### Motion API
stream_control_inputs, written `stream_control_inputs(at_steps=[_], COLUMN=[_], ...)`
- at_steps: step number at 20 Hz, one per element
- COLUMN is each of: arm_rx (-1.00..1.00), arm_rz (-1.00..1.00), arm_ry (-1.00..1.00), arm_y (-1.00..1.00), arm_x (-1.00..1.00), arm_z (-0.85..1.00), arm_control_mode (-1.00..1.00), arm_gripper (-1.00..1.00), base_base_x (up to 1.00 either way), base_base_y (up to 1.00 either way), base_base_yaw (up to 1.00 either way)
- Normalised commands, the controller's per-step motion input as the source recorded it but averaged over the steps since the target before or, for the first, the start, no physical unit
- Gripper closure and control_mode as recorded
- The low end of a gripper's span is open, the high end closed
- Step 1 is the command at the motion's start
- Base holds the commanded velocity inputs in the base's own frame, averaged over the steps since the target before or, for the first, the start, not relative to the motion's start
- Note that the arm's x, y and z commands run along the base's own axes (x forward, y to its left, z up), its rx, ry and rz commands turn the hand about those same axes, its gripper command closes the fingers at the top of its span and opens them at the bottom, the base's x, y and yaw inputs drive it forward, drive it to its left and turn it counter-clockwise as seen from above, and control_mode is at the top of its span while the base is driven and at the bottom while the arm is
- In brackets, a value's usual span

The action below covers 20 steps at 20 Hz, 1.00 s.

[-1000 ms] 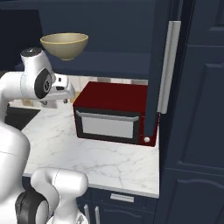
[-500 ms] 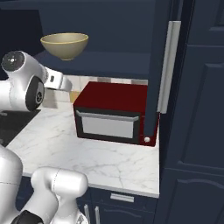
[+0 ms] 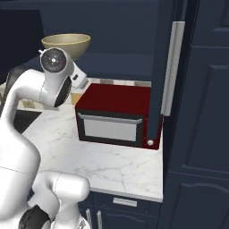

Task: Take the smaller bowl and place it next to the appetizer plate on the dining counter , and place the larger bowl next to the plate with cooked food.

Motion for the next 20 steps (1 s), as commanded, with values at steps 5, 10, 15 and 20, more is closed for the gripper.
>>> stream_control_inputs(at_steps=[5, 10, 15, 20], arm_rx=[0.38, 0.31, 0.17, 0.01], arm_rz=[0.12, 0.15, 0.14, 0.10], arm_ry=[0.03, 0.14, 0.02, 0.08], arm_y=[-0.01, 0.00, 0.13, 0.30], arm_x=[0.97, 0.92, 0.65, 0.56], arm_z=[0.29, 0.20, 0.32, 0.14], arm_control_mode=[-1.00, -1.00, -1.00, -1.00], arm_gripper=[-1.00, -1.00, -1.00, -1.00], base_base_x=[0.00, 0.00, 0.00, 0.00], base_base_y=[0.00, 0.00, 0.00, 0.00], base_base_yaw=[0.00, 0.00, 0.00, 0.00])
